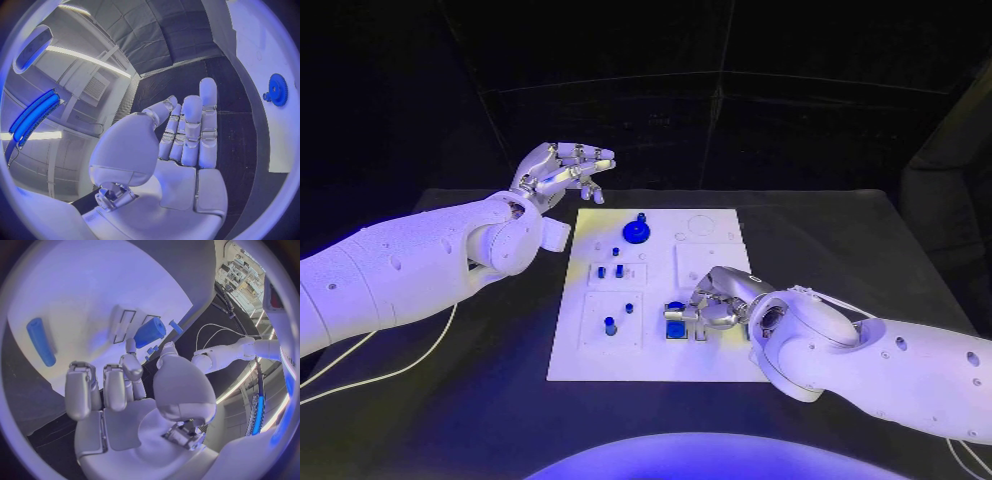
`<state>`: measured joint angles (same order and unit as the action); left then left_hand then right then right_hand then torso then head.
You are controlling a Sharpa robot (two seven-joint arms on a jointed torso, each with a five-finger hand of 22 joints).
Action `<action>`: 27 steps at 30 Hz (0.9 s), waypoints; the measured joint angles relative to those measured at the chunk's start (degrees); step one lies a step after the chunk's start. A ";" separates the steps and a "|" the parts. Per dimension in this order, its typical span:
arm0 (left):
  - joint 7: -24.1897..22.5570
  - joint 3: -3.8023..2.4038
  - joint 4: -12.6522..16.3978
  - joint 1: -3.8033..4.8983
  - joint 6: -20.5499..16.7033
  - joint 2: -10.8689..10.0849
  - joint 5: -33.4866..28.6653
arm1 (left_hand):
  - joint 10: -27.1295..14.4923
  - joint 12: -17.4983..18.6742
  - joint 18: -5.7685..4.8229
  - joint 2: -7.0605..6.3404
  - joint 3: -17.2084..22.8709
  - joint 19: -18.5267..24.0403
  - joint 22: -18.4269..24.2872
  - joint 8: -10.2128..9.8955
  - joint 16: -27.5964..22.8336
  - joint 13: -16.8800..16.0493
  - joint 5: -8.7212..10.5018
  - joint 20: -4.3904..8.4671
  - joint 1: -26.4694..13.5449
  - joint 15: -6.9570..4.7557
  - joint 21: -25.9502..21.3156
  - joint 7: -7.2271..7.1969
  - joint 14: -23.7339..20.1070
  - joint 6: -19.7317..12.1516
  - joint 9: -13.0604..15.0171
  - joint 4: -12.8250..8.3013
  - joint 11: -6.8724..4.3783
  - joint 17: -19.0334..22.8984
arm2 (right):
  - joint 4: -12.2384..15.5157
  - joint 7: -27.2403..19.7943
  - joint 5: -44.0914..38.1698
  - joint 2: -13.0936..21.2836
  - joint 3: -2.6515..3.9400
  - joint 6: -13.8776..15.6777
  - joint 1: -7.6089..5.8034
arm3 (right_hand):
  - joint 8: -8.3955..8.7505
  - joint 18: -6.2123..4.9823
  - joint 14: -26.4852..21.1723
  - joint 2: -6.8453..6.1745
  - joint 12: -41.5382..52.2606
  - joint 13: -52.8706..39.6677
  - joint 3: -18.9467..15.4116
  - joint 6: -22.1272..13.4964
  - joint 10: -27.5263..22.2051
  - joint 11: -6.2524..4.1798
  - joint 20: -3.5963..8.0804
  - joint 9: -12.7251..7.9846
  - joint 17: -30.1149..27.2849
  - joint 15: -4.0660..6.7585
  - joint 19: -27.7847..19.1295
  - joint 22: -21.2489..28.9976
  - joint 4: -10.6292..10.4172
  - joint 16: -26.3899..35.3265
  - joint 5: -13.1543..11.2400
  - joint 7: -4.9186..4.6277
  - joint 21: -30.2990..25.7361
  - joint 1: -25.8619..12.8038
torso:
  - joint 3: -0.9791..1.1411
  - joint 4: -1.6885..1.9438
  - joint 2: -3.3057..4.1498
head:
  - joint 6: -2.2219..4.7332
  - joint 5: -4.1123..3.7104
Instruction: Assemble the parts on the task board
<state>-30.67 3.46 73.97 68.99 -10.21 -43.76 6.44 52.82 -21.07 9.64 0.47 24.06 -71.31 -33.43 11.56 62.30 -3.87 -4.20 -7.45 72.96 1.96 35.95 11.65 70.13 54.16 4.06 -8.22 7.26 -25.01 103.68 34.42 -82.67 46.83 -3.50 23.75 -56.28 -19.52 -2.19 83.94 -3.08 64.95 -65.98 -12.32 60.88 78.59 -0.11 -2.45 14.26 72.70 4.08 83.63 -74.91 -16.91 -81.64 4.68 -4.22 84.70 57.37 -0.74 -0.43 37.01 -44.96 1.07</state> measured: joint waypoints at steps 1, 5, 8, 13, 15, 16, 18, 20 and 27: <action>0.00 0.00 -0.01 0.00 0.00 0.00 0.00 | 0.00 0.00 0.00 0.00 0.00 0.00 0.00 0.00 0.00 0.00 0.00 0.00 0.00 0.00 0.00 0.00 0.00 0.00 0.00 0.00 0.00 0.00 | 0.06 0.02 -0.14 0.09 0.00 0.08 0.00 | 0.00 0.01 0.00 -0.02 -0.02 0.00 0.57 0.00 0.00 0.00 0.00 0.18 0.00 0.00 0.00 0.00 0.07 0.00 0.19 0.00 0.00 0.02 | 0.01 -0.02 -0.01 | 0.00 0.01; 0.01 0.00 -0.04 0.00 0.01 0.03 0.00 | 0.00 0.00 0.00 0.00 0.00 0.00 0.00 0.00 0.00 0.00 0.00 0.00 0.00 0.00 0.00 0.00 0.00 0.00 0.00 0.00 0.00 0.00 | 0.57 -0.20 -0.79 0.66 0.00 0.25 0.00 | 0.00 0.00 0.00 -0.40 -0.02 -0.62 2.28 0.00 0.00 0.00 0.00 0.97 0.08 0.00 0.00 0.00 0.41 0.00 2.33 0.00 0.00 4.75 | 0.05 -0.05 -0.03 | -0.09 0.02; 0.01 0.00 -0.08 0.00 0.02 0.03 0.00 | 0.00 0.00 0.00 0.00 0.00 0.00 0.00 0.00 0.00 0.00 0.00 0.00 0.00 0.00 0.00 0.00 0.00 0.00 0.00 0.00 0.00 0.00 | 0.88 -0.68 -1.07 0.92 0.00 0.20 0.00 | -0.61 0.00 0.00 -0.51 0.66 -1.34 3.12 0.03 0.25 -0.24 0.00 1.58 0.30 0.00 0.00 0.00 1.34 0.00 3.29 0.03 0.00 8.87 | 0.08 -0.07 -0.03 | -0.14 -0.03; 0.02 0.00 -0.13 0.00 0.03 0.09 0.00 | 0.00 0.00 0.00 0.00 0.00 0.00 0.00 0.00 0.00 0.00 0.00 0.00 0.00 0.00 0.00 0.00 0.00 0.00 0.00 0.00 0.00 0.00 | 1.31 -1.60 -1.61 1.10 0.04 -0.25 -0.03 | -1.56 0.00 0.00 -0.12 1.40 -2.31 3.20 0.42 0.63 -0.63 0.00 2.56 0.59 0.00 0.00 0.00 3.27 0.00 3.30 0.42 0.00 13.49 | 0.08 -0.07 -0.03 | -0.25 -0.15; 0.03 0.00 -0.15 0.00 0.04 0.12 0.00 | 0.00 0.00 0.00 0.00 0.00 0.00 0.00 0.00 0.00 0.00 0.00 0.00 0.00 0.00 0.00 0.00 0.00 0.00 0.00 0.00 0.00 0.00 | 1.42 -1.86 -1.78 1.20 0.04 -0.45 -0.05 | -1.93 0.00 0.00 0.04 1.77 -2.57 3.20 0.42 0.63 -0.63 0.00 2.76 0.70 0.00 0.00 0.00 3.27 0.00 3.30 0.42 0.00 13.98 | 0.07 -0.07 -0.03 | -0.28 -0.20; 0.03 0.00 -0.17 0.00 0.04 0.14 0.00 | 0.00 0.00 0.00 0.00 0.00 0.00 -0.01 0.00 0.00 0.00 0.00 0.00 0.00 0.00 0.00 0.00 0.00 0.00 0.00 0.00 0.00 0.01 | 1.44 -1.98 -1.85 1.25 0.05 -0.54 -0.05 | -1.94 0.00 0.00 -0.06 2.03 -2.86 3.04 0.42 0.84 -0.83 0.00 2.85 0.70 0.00 0.00 0.00 3.43 0.00 3.31 0.42 0.00 14.13 | 0.07 -0.05 -0.03 | -0.30 -0.20; 0.03 0.00 -0.20 0.00 0.05 0.15 0.00 | -0.13 -0.22 0.00 0.00 0.00 0.00 0.04 0.00 0.00 0.00 0.00 0.00 0.00 0.00 -0.23 0.00 0.00 0.00 0.00 0.00 0.13 0.15 | 1.45 -2.23 -2.05 1.26 0.06 -0.73 -0.05 | -1.94 0.01 0.00 -0.05 2.18 -3.03 3.04 0.63 0.83 -0.83 0.00 2.94 0.78 0.00 0.00 0.00 3.43 -0.01 3.30 0.62 0.00 14.14 | 0.06 -0.03 -0.01 | -0.34 -0.20; 0.04 0.00 -0.24 0.00 0.05 0.16 0.00 | -0.21 -0.23 0.00 0.00 0.00 0.00 0.08 0.00 0.00 0.00 0.00 0.00 0.00 0.00 -0.23 0.00 0.00 0.00 0.00 0.00 0.21 0.20 | 1.44 -2.34 -2.19 1.22 0.06 -0.85 -0.06 | -2.23 0.00 0.00 0.30 2.18 -3.08 3.04 0.62 0.91 -0.76 0.00 3.06 0.79 0.00 0.00 0.00 3.43 -0.01 3.55 0.62 0.00 14.49 | 0.05 -0.02 0.01 | -0.29 -0.20; 0.07 0.01 -0.32 0.00 0.06 0.30 0.00 | -0.21 -0.23 0.00 0.00 0.00 0.00 0.08 0.00 0.00 0.00 0.00 0.00 0.00 0.00 -0.23 0.00 0.00 0.00 0.00 0.00 0.21 0.19 | 0.51 -2.47 -2.89 0.51 0.05 -1.33 -0.06 | -2.61 0.00 0.00 1.00 2.18 -3.16 3.04 0.63 0.96 -0.70 0.22 3.39 0.86 0.00 0.23 0.00 3.43 -0.01 3.54 0.62 0.00 15.19 | 0.03 0.00 0.03 | -0.13 -0.32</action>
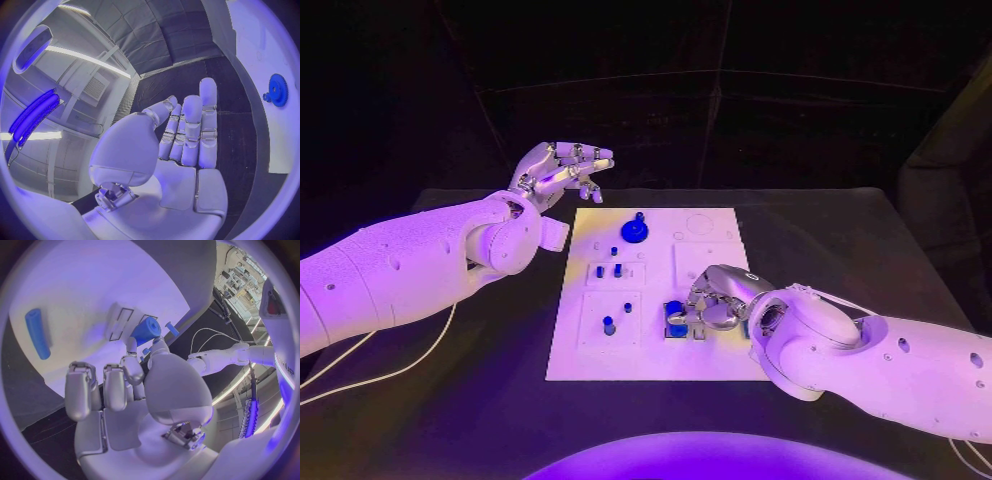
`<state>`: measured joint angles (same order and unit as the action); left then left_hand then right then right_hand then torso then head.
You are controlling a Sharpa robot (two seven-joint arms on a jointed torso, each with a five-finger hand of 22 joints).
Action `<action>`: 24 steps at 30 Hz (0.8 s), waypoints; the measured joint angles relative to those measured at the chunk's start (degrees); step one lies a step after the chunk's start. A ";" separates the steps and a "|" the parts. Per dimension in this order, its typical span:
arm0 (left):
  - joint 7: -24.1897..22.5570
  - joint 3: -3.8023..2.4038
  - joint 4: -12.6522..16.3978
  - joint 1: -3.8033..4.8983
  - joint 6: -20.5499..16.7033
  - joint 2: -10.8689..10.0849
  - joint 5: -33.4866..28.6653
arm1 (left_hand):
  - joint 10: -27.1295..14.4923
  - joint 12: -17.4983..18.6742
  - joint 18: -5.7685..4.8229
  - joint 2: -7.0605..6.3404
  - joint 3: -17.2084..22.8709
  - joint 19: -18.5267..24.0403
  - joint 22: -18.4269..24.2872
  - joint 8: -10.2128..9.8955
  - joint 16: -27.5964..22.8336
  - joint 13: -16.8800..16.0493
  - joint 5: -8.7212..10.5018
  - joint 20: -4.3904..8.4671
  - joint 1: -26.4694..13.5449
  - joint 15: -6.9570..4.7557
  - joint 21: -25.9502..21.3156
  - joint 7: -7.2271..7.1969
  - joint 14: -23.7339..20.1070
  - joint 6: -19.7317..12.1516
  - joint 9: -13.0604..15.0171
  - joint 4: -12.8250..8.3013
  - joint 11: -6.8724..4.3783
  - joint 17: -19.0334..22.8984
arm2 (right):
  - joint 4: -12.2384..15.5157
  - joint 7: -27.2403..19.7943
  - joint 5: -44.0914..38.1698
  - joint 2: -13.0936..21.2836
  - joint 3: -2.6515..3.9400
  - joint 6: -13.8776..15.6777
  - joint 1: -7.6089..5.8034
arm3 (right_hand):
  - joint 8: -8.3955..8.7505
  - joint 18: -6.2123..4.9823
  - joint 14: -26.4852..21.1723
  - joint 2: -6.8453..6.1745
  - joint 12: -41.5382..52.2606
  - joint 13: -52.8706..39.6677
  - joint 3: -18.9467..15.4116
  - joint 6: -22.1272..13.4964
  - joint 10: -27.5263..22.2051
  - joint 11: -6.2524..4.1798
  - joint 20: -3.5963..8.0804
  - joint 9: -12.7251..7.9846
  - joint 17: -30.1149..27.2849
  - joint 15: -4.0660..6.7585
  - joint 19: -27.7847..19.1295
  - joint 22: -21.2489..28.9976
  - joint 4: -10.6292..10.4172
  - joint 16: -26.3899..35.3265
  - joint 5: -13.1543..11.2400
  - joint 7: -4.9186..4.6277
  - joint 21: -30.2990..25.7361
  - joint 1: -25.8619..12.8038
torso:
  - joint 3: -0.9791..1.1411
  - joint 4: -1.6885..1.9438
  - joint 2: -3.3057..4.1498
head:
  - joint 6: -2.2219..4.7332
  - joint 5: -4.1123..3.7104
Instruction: Assemble the parts on the task board
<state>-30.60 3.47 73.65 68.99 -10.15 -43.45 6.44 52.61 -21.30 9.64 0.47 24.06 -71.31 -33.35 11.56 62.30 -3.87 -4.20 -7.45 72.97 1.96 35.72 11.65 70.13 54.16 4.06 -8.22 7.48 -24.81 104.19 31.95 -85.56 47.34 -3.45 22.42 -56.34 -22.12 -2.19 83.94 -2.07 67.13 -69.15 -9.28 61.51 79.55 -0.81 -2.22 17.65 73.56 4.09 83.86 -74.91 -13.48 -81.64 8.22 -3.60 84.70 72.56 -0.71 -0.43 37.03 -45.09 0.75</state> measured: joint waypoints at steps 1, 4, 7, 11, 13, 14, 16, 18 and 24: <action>0.00 0.00 -0.01 0.00 0.00 0.01 0.00 | 0.00 0.00 0.00 0.00 0.00 0.00 0.00 0.00 0.00 0.00 0.00 0.00 0.00 0.00 0.00 0.00 0.00 0.00 0.00 0.00 0.00 0.00 | -0.12 0.00 -0.13 -0.09 0.00 -0.03 0.00 | -0.14 0.00 0.00 0.19 0.00 -0.10 -0.01 0.00 0.21 -0.21 0.00 0.18 0.11 0.00 0.00 0.00 -0.01 0.00 0.11 0.00 0.00 0.19 | -0.01 0.00 0.00 | -0.01 -0.01; 0.01 0.00 -0.03 0.00 0.01 0.01 0.00 | 0.00 0.00 0.00 0.00 0.00 0.00 0.00 0.00 0.00 0.00 0.00 0.00 0.00 0.00 0.00 0.00 0.00 0.00 0.00 0.00 0.00 0.00 | -0.59 0.05 -0.54 -0.36 -0.01 -0.20 0.01 | -0.28 0.00 0.00 0.83 0.13 -0.18 0.00 0.06 0.20 -0.21 0.00 0.35 0.21 0.00 0.00 0.00 0.31 0.00 0.48 0.06 0.00 0.83 | -0.04 0.04 0.01 | -0.09 -0.04; 0.02 0.00 -0.03 -0.01 0.01 0.01 0.00 | 0.00 0.00 0.00 0.00 0.00 0.00 -0.01 0.00 0.00 0.00 0.00 0.00 0.00 0.00 0.00 0.00 0.00 0.00 0.00 0.00 0.00 0.00 | -1.02 0.16 -1.04 -0.42 -0.04 -0.39 0.03 | -0.66 0.00 0.02 1.20 0.30 -0.45 -0.08 0.21 0.31 -0.32 0.00 0.61 0.38 0.02 0.00 0.00 0.54 0.00 0.48 0.21 0.00 1.20 | -0.05 0.04 0.00 | -0.23 -0.04; 0.03 0.00 -0.06 -0.01 0.01 0.01 0.00 | 0.00 0.00 0.00 0.00 0.00 0.00 -0.01 0.00 0.00 0.00 0.00 0.00 0.00 0.00 0.00 0.00 0.00 0.00 0.00 0.00 0.00 0.00 | -1.16 0.16 -1.62 -0.62 -0.04 -0.62 0.04 | -0.95 -0.01 0.22 1.27 0.30 -0.58 -0.19 0.21 0.41 -0.42 0.00 0.81 0.44 0.23 0.00 0.00 0.91 0.00 0.48 0.21 0.00 1.73 | -0.04 0.04 -0.02 | -0.31 0.12; 0.03 0.00 -0.07 -0.01 0.01 0.01 0.00 | 0.00 0.00 0.00 0.00 0.00 0.00 -0.01 0.00 0.00 0.00 0.00 0.00 0.00 0.00 0.00 0.00 0.00 0.00 0.00 0.00 0.00 0.00 | -1.19 0.05 -1.85 -0.65 -0.04 -0.73 0.04 | -0.95 0.00 0.23 1.35 0.30 -0.58 -0.19 0.21 0.41 -0.42 0.00 0.80 0.51 0.23 0.00 0.00 0.91 0.00 0.48 0.21 0.00 1.81 | -0.02 0.04 -0.02 | -0.37 0.18; 0.04 0.00 -0.07 -0.01 0.01 0.01 0.00 | 0.00 0.00 0.00 0.00 0.00 0.00 -0.01 0.00 0.00 0.00 0.00 0.00 0.00 0.00 0.00 0.00 0.00 0.00 0.00 0.00 0.00 0.00 | -1.20 -0.02 -1.96 -0.66 -0.04 -0.76 0.04 | -0.95 -0.01 0.22 1.49 0.30 -0.60 -0.18 0.21 0.41 -0.42 0.00 0.84 0.51 0.23 0.00 0.00 0.91 -0.01 0.48 0.21 0.00 1.95 | -0.02 0.04 -0.03 | -0.38 0.19; 0.04 0.00 -0.08 -0.01 0.01 0.00 0.00 | 0.00 0.00 0.00 0.00 0.00 0.00 -0.01 0.00 0.00 0.00 0.00 0.00 0.00 0.00 0.00 0.00 0.00 0.00 0.00 0.00 0.00 -0.01 | -1.21 -0.27 -2.06 -0.69 -0.04 -0.82 0.04 | -0.95 -0.01 0.23 1.49 0.34 -0.59 -0.18 0.32 0.41 -0.42 0.00 0.86 0.61 0.23 0.00 0.00 0.91 -0.01 0.48 0.32 0.00 1.95 | -0.01 0.04 -0.04 | -0.38 0.23; 0.04 0.00 -0.09 -0.01 0.01 -0.01 0.00 | 0.00 0.00 0.00 0.00 0.00 0.00 -0.01 0.00 0.00 0.00 0.00 0.00 0.00 0.00 0.00 0.00 0.00 0.00 0.00 0.00 0.00 -0.01 | -1.21 -0.59 -2.06 -0.70 -0.04 -0.85 0.04 | -1.18 -0.01 0.22 1.49 0.55 -0.62 -0.18 0.41 0.41 -0.42 0.00 0.96 0.63 0.23 0.00 0.00 0.91 -0.01 0.48 0.41 0.00 1.95 | 0.00 0.01 -0.04 | -0.40 0.28; 0.05 0.00 -0.09 -0.01 0.01 0.00 0.00 | 0.00 0.00 0.00 0.00 0.00 0.00 -0.02 0.00 0.00 0.00 0.00 0.00 0.00 0.00 0.01 0.00 0.00 0.00 0.00 0.00 0.00 -0.01 | -0.76 -1.94 -1.70 -0.15 -0.04 -0.56 0.04 | -1.33 0.00 0.01 1.49 0.56 -0.68 -0.53 0.41 0.41 -0.42 0.00 1.10 0.63 0.44 0.00 0.00 0.56 -0.01 0.48 0.41 0.00 1.95 | 0.01 -0.03 -0.04 | -0.37 0.30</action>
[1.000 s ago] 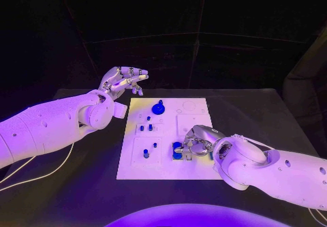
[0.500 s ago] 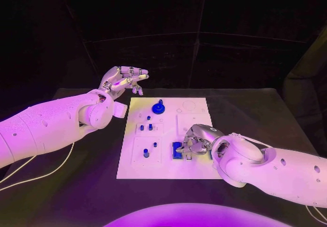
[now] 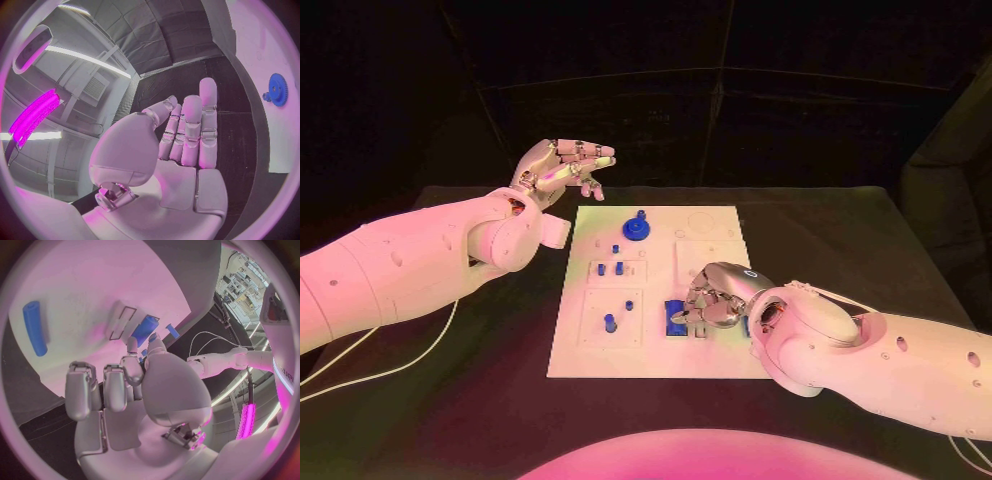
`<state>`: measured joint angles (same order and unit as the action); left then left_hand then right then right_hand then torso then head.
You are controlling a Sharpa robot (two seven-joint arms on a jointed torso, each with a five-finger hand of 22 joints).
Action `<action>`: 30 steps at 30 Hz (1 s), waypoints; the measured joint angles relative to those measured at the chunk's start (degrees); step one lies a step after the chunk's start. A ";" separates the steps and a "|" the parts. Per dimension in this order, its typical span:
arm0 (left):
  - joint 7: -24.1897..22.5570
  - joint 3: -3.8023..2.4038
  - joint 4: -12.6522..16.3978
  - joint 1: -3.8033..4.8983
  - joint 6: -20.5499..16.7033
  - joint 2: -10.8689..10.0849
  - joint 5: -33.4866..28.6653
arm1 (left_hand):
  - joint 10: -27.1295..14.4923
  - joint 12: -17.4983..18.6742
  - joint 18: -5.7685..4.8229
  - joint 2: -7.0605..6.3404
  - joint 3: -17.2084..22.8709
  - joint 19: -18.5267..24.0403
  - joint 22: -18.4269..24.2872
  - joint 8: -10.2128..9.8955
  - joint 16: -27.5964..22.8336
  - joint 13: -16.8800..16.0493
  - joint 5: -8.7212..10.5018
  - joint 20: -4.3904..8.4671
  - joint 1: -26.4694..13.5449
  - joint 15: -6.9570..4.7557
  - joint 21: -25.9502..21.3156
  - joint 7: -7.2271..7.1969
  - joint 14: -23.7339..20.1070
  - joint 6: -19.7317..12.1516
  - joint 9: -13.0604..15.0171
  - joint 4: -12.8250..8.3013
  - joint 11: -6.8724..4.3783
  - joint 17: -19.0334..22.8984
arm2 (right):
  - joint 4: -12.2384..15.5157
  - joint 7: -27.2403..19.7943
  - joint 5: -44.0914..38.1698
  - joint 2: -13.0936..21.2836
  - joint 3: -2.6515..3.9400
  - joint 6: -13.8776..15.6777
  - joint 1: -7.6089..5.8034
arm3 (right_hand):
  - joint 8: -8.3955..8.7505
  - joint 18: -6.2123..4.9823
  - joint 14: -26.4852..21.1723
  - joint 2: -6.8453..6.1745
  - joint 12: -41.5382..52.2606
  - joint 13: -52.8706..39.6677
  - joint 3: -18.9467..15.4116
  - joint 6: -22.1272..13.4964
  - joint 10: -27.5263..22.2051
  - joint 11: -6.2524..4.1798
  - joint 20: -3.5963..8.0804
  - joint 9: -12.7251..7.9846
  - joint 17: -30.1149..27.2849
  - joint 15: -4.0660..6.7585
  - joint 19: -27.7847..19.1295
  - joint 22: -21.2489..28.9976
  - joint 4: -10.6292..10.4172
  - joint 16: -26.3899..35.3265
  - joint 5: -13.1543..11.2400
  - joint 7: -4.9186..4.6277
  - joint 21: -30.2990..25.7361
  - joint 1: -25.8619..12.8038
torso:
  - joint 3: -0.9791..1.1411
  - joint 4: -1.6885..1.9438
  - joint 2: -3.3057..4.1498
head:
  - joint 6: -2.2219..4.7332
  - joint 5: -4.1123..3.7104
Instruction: Assemble the parts on the task board
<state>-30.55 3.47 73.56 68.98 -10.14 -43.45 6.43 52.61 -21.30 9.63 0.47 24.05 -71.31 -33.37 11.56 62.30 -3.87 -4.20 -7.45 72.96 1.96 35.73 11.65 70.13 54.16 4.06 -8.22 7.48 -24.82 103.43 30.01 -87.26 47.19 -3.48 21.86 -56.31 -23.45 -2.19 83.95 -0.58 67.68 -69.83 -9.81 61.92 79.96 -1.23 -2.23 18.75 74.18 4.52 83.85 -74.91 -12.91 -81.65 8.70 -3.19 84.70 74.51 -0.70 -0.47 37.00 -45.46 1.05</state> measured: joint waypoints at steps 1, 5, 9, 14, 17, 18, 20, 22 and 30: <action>0.00 0.00 0.00 0.00 0.00 0.00 0.00 | 0.00 0.00 0.00 0.00 0.00 0.00 0.00 0.00 0.00 0.00 0.00 0.00 0.00 0.00 0.00 0.00 0.00 0.00 0.00 0.00 0.00 0.00 | 0.16 -0.25 0.14 0.28 0.00 0.18 0.00 | 0.00 0.00 0.00 0.05 0.00 0.03 -0.33 -0.21 0.00 0.00 0.00 0.00 0.00 0.00 0.00 0.00 -0.11 0.00 0.43 0.21 0.00 -0.05 | 0.01 0.00 0.00 | 0.03 -0.01; 0.01 0.00 0.02 0.00 0.00 -0.04 0.00 | 0.00 0.00 0.00 0.00 0.00 0.00 0.04 0.00 0.00 0.00 0.00 0.00 0.00 0.00 0.00 0.00 0.00 0.00 0.00 0.00 0.00 0.00 | 1.46 -1.99 1.17 2.68 0.00 1.50 0.00 | 1.82 0.00 0.00 0.79 -0.35 0.21 -0.69 -3.34 0.18 0.26 0.00 -0.53 -0.14 0.00 0.00 0.00 -0.29 0.00 2.42 -0.66 0.00 0.30 | 0.01 -0.03 -0.03 | 0.13 -0.15; 0.02 0.00 0.03 0.00 0.00 -0.11 0.00 | 0.00 0.00 0.00 0.00 0.00 0.00 0.05 0.00 0.00 0.00 0.00 0.00 0.00 0.00 0.00 0.00 0.00 0.00 0.00 0.00 0.00 0.05 | 3.38 -4.38 3.29 6.70 0.01 3.15 -0.35 | 4.68 0.00 0.00 1.68 -0.77 0.51 -1.08 -6.04 -0.21 1.65 -0.44 -1.60 -0.16 -1.05 0.22 0.00 0.03 0.00 3.83 -2.17 0.00 1.19 | 0.01 -0.06 -0.09 | 0.25 -0.41; 0.02 0.02 0.02 -0.01 0.00 -0.16 0.00 | 0.00 0.00 0.00 0.00 0.00 0.00 0.05 0.00 0.00 0.00 0.00 0.00 0.00 0.00 0.00 0.00 0.00 0.00 0.00 0.00 0.00 0.05 | 5.09 -6.24 6.08 11.83 0.10 4.11 -1.74 | 5.97 0.00 0.11 2.28 -1.36 0.81 -1.33 -6.45 -0.42 1.86 -0.78 -2.21 -0.22 -1.17 0.30 0.00 0.29 0.00 4.49 -2.58 0.00 1.79 | 0.01 -0.17 -0.15 | 0.44 -0.88; 0.02 0.02 0.03 -0.01 0.00 -0.16 0.00 | 0.00 0.00 0.00 0.00 0.00 0.00 0.04 0.00 0.00 0.00 0.00 0.00 0.00 0.00 0.00 0.00 0.00 0.00 0.00 0.00 0.00 0.05 | 5.67 -6.52 7.40 14.26 0.10 4.08 -2.05 | 6.38 0.00 0.20 2.28 -1.65 1.11 -1.40 -6.65 -0.63 2.07 -0.97 -2.49 -0.33 -1.26 0.11 0.00 0.35 0.00 4.49 -2.78 0.00 1.79 | 0.01 -0.18 -0.15 | 0.60 -1.34; 0.02 0.02 0.03 -0.01 0.00 -0.16 0.00 | 0.00 0.00 0.01 0.00 0.00 0.00 0.04 0.00 0.00 0.00 0.00 0.00 0.00 0.00 0.00 0.00 0.00 0.00 0.00 0.00 0.00 0.05 | 5.72 -6.52 7.64 14.79 0.09 4.02 -2.10 | 6.38 0.00 0.09 2.28 -1.69 1.14 -1.55 -6.65 -0.63 2.07 -0.97 -2.51 -0.35 -1.37 0.11 0.00 0.20 0.00 4.49 -2.78 0.00 1.79 | 0.01 -0.20 -0.14 | 0.64 -1.48; 0.02 0.02 0.08 -0.01 0.00 -0.16 0.00 | 0.00 0.00 0.01 0.00 0.00 0.00 0.04 0.00 0.00 0.00 0.00 0.00 0.00 0.00 0.00 0.00 0.00 0.00 0.00 0.00 0.00 0.05 | 5.73 -6.33 7.93 15.74 0.07 3.65 -2.19 | 6.38 -0.01 0.00 2.28 -2.31 1.49 -1.87 -6.59 -0.63 2.07 -0.97 -2.66 -0.56 -1.46 0.11 0.00 0.09 -0.01 4.49 -2.72 0.00 1.79 | 0.01 -0.25 -0.12 | 0.71 -1.86; 0.02 0.02 0.13 -0.01 0.00 -0.15 0.00 | 0.00 0.00 0.00 0.00 0.00 0.00 0.04 0.00 0.00 0.00 0.00 0.00 0.00 0.00 0.00 0.00 0.00 0.00 0.00 0.00 0.00 0.05 | 5.53 -5.91 7.92 16.30 0.05 3.13 -2.22 | 6.38 -0.01 0.00 2.28 -2.87 1.94 -2.25 -5.52 -0.63 2.07 -0.97 -2.77 -0.76 -1.46 0.11 0.00 -0.19 -0.01 4.49 -2.45 0.00 1.79 | 0.01 -0.27 -0.09 | 0.77 -2.17; 0.02 0.03 0.26 -0.02 0.01 -0.29 0.00 | 0.00 0.00 0.00 0.00 0.00 0.00 0.03 0.22 0.00 0.00 0.00 0.00 0.00 0.00 0.00 0.00 0.00 0.00 0.00 0.00 0.00 0.05 | 3.96 -3.10 5.90 16.63 0.00 -0.86 -2.21 | 6.66 -0.01 0.00 2.58 -3.34 2.17 -3.84 -3.39 -0.64 2.07 -0.97 -3.08 -0.86 -1.46 0.11 0.00 -1.47 0.33 3.75 -1.92 0.00 1.49 | 0.07 -0.27 0.03 | 0.80 -2.73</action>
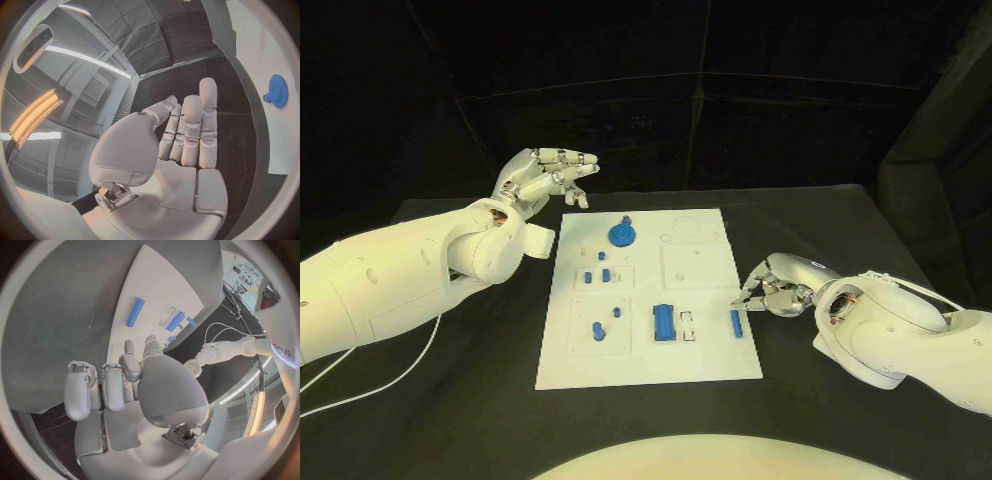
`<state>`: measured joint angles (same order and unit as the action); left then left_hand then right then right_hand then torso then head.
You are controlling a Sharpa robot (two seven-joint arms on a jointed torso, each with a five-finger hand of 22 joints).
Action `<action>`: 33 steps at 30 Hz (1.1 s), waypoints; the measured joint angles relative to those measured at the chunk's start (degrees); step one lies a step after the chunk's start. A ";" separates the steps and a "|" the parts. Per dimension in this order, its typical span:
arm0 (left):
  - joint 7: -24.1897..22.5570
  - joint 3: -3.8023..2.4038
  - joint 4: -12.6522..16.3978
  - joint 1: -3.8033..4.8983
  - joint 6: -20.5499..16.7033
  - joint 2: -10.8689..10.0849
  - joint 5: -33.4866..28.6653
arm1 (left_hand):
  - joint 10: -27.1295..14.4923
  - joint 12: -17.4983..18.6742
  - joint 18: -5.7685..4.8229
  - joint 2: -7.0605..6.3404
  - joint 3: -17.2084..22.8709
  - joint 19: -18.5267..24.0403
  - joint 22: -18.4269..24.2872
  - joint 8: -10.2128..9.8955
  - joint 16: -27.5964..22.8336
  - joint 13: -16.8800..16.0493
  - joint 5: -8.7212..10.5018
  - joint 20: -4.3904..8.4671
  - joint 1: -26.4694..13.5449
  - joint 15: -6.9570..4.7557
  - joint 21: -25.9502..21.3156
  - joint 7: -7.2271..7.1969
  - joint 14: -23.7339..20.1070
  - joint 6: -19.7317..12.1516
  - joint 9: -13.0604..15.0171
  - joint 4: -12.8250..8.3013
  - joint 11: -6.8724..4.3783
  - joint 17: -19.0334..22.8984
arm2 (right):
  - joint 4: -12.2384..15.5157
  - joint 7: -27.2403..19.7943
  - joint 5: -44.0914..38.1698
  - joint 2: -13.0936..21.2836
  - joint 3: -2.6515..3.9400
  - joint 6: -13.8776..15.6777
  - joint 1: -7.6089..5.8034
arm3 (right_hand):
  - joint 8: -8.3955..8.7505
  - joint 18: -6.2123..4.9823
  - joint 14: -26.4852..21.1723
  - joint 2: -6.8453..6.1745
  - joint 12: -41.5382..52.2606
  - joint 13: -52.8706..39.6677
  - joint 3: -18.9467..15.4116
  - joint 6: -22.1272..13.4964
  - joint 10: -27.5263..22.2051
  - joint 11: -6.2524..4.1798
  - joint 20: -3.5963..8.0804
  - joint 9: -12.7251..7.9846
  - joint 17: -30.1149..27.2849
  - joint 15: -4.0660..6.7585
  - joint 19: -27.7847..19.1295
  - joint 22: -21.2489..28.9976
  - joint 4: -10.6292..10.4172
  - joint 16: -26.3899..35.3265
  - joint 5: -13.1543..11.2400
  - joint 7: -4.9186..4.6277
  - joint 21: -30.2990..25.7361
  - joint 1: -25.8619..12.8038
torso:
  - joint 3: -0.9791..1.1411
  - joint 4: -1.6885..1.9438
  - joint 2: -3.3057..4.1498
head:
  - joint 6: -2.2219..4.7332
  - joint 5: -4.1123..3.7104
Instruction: Assemble the parts on the task board
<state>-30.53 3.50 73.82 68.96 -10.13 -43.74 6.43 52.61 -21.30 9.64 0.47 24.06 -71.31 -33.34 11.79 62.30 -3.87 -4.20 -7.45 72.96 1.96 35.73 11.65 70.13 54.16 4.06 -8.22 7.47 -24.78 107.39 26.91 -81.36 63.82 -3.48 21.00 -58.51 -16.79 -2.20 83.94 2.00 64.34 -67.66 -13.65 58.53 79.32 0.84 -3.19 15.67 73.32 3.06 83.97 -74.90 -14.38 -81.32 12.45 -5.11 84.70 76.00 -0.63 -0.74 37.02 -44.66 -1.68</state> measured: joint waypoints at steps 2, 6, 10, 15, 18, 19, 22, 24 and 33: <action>0.00 0.00 0.01 -0.01 0.00 -0.03 0.00 | 0.00 0.00 0.00 0.00 0.00 0.00 0.00 0.00 0.00 0.00 0.00 0.00 0.00 0.00 0.00 0.00 0.00 0.00 0.00 0.00 0.00 0.00 | -0.29 0.69 -0.75 -0.25 -0.01 -1.14 0.04 | 0.28 0.00 0.00 0.06 0.00 -0.04 -0.30 0.12 0.00 0.00 0.00 0.00 0.02 0.00 0.00 0.00 -0.30 0.00 -0.30 0.12 0.00 -0.32 | 0.00 0.01 0.00 | -0.02 -0.06; 0.00 0.00 0.08 -0.01 0.01 -0.06 0.00 | 0.00 0.00 0.00 0.00 0.00 0.00 0.00 0.00 0.00 0.00 0.00 0.00 0.00 0.00 0.00 0.00 0.00 0.00 0.00 0.00 0.00 0.00 | -0.69 1.94 -2.31 -0.78 -0.02 -3.44 0.23 | 0.38 0.00 0.00 -0.16 0.00 -0.13 -0.56 0.61 0.00 0.00 0.00 0.00 0.10 0.00 0.00 0.00 -0.56 0.00 -0.59 0.20 0.00 -0.78 | -0.02 0.15 0.00 | -0.08 -0.26; 0.00 0.00 0.08 -0.03 0.02 -0.15 0.00 | 0.00 0.00 0.00 0.00 0.00 0.00 -0.01 0.00 0.00 0.00 0.00 0.00 0.00 0.00 0.00 0.00 0.00 0.00 0.00 0.00 0.00 -0.01 | -1.03 2.93 -3.53 -1.29 -0.03 -5.28 0.42 | 0.38 0.00 0.00 -0.16 0.00 -0.12 -0.77 0.99 0.00 0.00 0.00 0.00 0.15 0.00 0.00 0.00 -0.78 0.00 -0.59 0.22 0.00 -0.78 | -0.05 0.23 -0.01 | -0.20 -0.31; 0.00 0.01 0.08 -0.04 0.03 -0.16 0.00 | 0.00 0.00 0.00 0.00 0.00 0.00 0.00 0.00 0.00 0.00 0.00 0.00 0.00 0.00 0.00 0.00 0.00 0.00 0.00 0.00 0.00 -0.01 | -1.25 3.78 -4.52 -1.91 -0.04 -6.99 0.78 | 0.38 0.00 0.00 -0.16 0.00 -0.12 -0.77 0.99 0.00 0.00 0.00 0.00 0.21 0.00 0.00 0.00 -0.78 0.00 -0.59 0.22 0.00 -0.78 | -0.06 0.23 -0.02 | -0.35 -0.24; 0.00 0.01 0.07 -0.04 0.04 -0.17 0.00 | 0.00 0.00 0.00 0.00 0.00 0.00 0.04 0.00 0.00 0.00 0.00 0.00 0.00 0.00 0.00 0.00 0.00 0.00 0.00 0.00 0.00 -0.01 | -1.35 4.09 -4.90 -2.41 -0.04 -7.72 0.93 | 0.38 0.00 0.00 -0.16 0.00 -0.13 -0.92 1.19 0.00 0.00 0.00 0.00 0.21 0.00 0.00 0.00 -0.93 0.00 -0.59 0.43 0.00 -0.78 | -0.06 0.23 -0.03 | -0.36 -0.24; 0.00 0.01 0.07 -0.04 0.04 -0.17 0.00 | 0.00 0.00 0.00 0.00 0.00 0.00 0.04 0.00 0.00 0.00 0.00 0.00 0.00 0.00 0.00 0.00 0.00 0.00 0.00 0.00 0.00 -0.01 | -1.42 4.15 -4.98 -2.57 -0.04 -7.90 0.98 | 0.38 0.00 0.00 -0.16 0.00 -0.17 -1.02 1.20 0.00 0.00 0.00 0.03 0.21 0.00 0.00 0.00 -0.83 0.00 -0.59 0.43 0.00 -0.78 | -0.06 0.21 -0.03 | -0.36 -0.23; 0.00 0.01 0.07 -0.05 0.05 -0.17 0.00 | 0.00 0.00 0.00 0.00 0.00 0.00 0.04 0.00 0.00 0.00 0.00 0.00 0.00 0.00 0.00 0.00 0.00 0.00 0.00 0.00 0.00 -0.01 | -1.56 4.32 -5.30 -3.05 0.01 -8.41 1.20 | 0.37 0.00 0.00 -0.45 0.00 -0.17 -1.20 1.40 0.00 -0.44 0.00 0.14 0.21 0.00 0.00 0.00 -0.38 0.00 0.29 0.63 0.00 -0.37 | -0.06 0.20 -0.03 | -0.37 -0.28; 0.00 0.01 0.06 -0.06 0.05 -0.17 0.00 | 0.00 0.00 0.00 0.00 0.00 0.00 0.04 0.00 0.00 0.00 0.00 0.00 0.00 0.00 0.00 0.00 0.00 0.00 0.00 0.00 0.00 -0.01 | -1.67 4.35 -5.45 -3.32 0.05 -8.61 1.35 | 0.33 0.00 0.00 -0.43 0.00 -0.17 -1.17 1.57 0.01 -0.45 0.00 0.32 0.20 0.00 0.00 0.00 -0.22 0.00 0.84 0.47 0.00 0.47 | -0.07 0.20 -0.03 | -0.35 -0.33; 0.00 0.01 0.03 -0.06 0.06 -0.19 0.00 | 0.00 0.00 0.00 0.00 0.00 0.00 0.03 0.00 0.00 0.00 0.00 0.00 0.00 0.00 0.00 0.00 0.00 0.00 0.00 0.00 0.00 -0.01 | -2.14 4.36 -7.27 -5.10 0.29 -8.90 1.76 | 0.90 0.00 0.00 -0.24 -0.29 -0.17 -1.07 2.09 0.01 -0.44 0.00 0.43 0.20 0.01 0.00 0.00 1.47 0.00 1.08 0.58 0.00 2.99 | -0.07 0.23 -0.03 | -0.41 -0.32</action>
<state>-30.53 3.52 73.85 68.90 -10.07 -43.92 6.43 52.61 -21.30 9.63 0.47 24.06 -71.31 -33.31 11.78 62.30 -3.87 -4.20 -7.45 72.96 1.96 35.73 11.65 70.13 54.16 4.06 -8.22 7.47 -24.79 105.25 31.27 -88.62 58.72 -3.19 12.10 -56.75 -15.89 -2.20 83.94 1.76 64.06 -67.82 -14.72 60.62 79.33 0.39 -3.19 16.10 73.52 3.07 83.97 -74.90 -12.91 -81.32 13.54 -4.53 84.70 78.99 -0.70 -0.51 37.00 -45.07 -1.99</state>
